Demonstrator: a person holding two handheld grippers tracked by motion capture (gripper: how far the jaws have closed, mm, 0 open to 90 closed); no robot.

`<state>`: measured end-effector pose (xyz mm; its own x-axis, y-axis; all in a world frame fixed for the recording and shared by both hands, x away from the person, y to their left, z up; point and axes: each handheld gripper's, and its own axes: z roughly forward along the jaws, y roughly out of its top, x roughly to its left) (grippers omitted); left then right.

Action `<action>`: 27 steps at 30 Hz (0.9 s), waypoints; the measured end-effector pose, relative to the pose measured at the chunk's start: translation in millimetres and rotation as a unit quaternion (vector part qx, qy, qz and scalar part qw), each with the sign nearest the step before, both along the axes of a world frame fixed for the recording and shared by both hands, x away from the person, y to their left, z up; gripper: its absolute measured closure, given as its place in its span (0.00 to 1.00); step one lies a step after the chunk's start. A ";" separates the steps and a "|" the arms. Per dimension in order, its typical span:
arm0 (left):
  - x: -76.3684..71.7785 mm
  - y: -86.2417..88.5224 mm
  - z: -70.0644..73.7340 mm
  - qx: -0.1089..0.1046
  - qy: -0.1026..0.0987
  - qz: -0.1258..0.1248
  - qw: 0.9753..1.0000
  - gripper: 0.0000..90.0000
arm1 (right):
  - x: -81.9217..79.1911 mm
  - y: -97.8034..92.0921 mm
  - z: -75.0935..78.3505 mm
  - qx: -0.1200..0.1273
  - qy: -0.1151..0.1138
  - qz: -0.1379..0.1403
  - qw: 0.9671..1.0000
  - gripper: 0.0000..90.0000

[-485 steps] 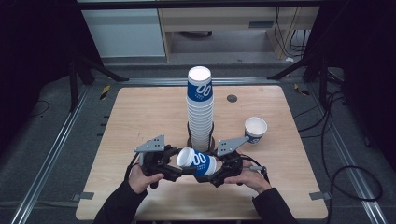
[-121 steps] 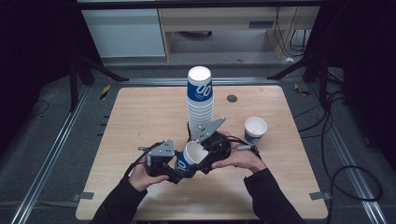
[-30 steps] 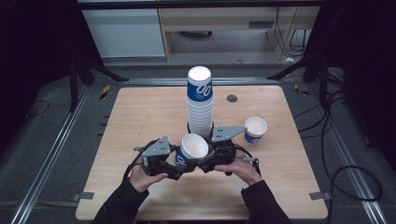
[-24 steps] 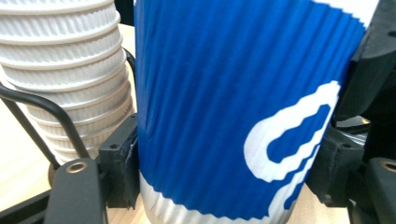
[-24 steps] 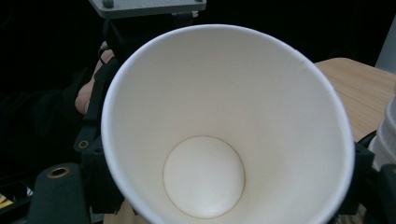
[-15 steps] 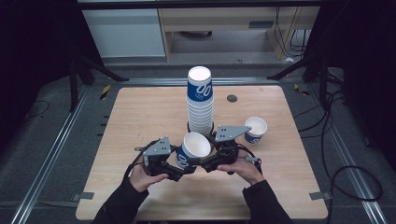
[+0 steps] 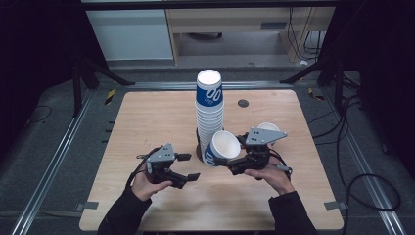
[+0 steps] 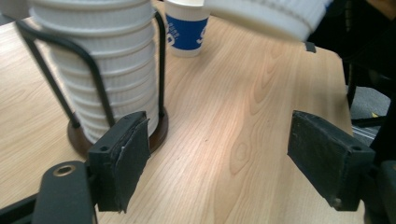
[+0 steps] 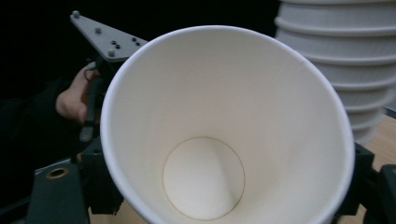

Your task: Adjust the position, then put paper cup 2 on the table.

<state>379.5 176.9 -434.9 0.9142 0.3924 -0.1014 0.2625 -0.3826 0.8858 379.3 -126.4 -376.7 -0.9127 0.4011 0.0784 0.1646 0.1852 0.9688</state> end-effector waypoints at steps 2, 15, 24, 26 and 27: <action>1.9 3.8 -1.2 0.001 0.003 0.006 1.000 0.23 | 0.0 -8.9 0.4 -0.002 -0.001 -0.020 1.000 0.22; 11.3 28.5 0.7 -0.005 0.014 0.067 0.998 0.26 | 0.1 -49.6 2.4 -0.030 0.005 -0.146 0.989 0.22; 16.3 42.8 2.6 -0.017 0.021 0.100 0.995 0.26 | 2.0 -76.6 1.9 -0.058 0.013 -0.231 0.971 0.22; 16.9 44.8 3.1 -0.017 0.022 0.105 0.994 0.26 | 2.1 -81.7 2.5 -0.060 0.015 -0.246 0.967 0.22; 17.3 46.3 3.3 -0.018 0.021 0.109 0.994 0.26 | 2.0 -83.9 3.0 -0.062 0.017 -0.251 0.966 0.22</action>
